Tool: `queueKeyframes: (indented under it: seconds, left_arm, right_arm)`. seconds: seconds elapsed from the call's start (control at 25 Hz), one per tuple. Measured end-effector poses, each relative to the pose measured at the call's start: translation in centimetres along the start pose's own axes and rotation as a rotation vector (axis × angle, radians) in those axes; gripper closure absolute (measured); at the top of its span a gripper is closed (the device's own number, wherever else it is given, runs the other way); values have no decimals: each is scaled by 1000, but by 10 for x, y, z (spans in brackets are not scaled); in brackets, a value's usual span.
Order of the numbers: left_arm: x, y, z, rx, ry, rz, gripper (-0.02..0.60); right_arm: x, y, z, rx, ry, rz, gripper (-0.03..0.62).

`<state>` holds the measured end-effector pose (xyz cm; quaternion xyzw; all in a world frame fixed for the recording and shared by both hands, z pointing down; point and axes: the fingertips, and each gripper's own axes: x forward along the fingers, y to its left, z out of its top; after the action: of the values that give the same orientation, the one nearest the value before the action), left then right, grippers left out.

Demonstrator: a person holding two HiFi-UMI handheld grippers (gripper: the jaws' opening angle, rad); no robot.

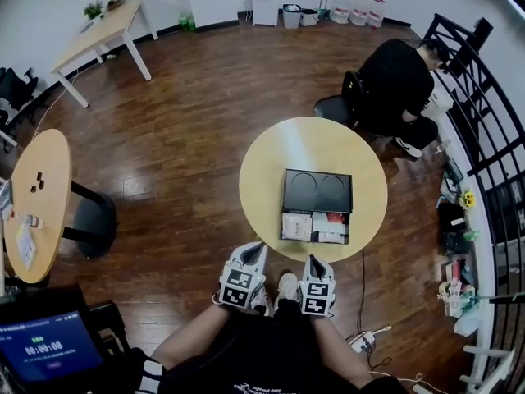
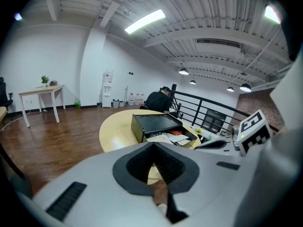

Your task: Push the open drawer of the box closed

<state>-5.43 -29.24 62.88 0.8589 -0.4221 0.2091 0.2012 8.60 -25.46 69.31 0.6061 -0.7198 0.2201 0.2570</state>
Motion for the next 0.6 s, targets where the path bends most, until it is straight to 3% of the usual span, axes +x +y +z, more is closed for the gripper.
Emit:
queueKeyframes:
  seconds: [0.32, 0.6]
  left_arm:
    - [26, 5, -10, 3, 44, 25, 581]
    - [37, 0, -19, -7, 88, 27, 581]
  right_arm:
    - [32, -21, -24, 35, 103, -15, 589]
    - [46, -30, -25, 45, 131, -16, 588]
